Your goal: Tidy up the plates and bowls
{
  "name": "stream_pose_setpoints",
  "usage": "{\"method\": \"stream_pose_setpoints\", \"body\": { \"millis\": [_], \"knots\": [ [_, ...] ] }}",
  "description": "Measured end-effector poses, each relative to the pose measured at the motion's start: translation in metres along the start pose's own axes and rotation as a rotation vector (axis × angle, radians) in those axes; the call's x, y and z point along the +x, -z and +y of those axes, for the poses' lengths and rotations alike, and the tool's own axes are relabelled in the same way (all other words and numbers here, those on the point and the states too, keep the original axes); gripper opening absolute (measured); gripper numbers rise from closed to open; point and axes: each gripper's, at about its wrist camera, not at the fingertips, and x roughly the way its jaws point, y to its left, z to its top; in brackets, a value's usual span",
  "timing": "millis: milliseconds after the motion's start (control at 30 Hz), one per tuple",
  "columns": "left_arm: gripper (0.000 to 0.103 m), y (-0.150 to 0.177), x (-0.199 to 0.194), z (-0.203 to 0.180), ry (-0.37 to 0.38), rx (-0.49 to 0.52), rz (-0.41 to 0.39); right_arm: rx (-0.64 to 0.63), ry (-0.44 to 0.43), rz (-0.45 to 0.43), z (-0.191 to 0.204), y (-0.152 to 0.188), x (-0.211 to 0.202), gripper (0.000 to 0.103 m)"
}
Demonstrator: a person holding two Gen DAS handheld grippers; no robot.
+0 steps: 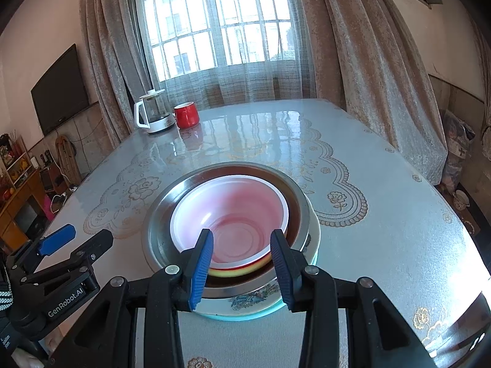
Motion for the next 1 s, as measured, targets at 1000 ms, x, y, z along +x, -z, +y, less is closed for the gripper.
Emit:
{"method": "stream_pose_setpoints", "body": {
  "millis": [1000],
  "knots": [
    [0.07, 0.0004, 0.0007, -0.0061, -0.001, 0.011, 0.0, -0.005, -0.014, -0.014, -0.0039, -0.0038, -0.0011, 0.039]
  ]
}}
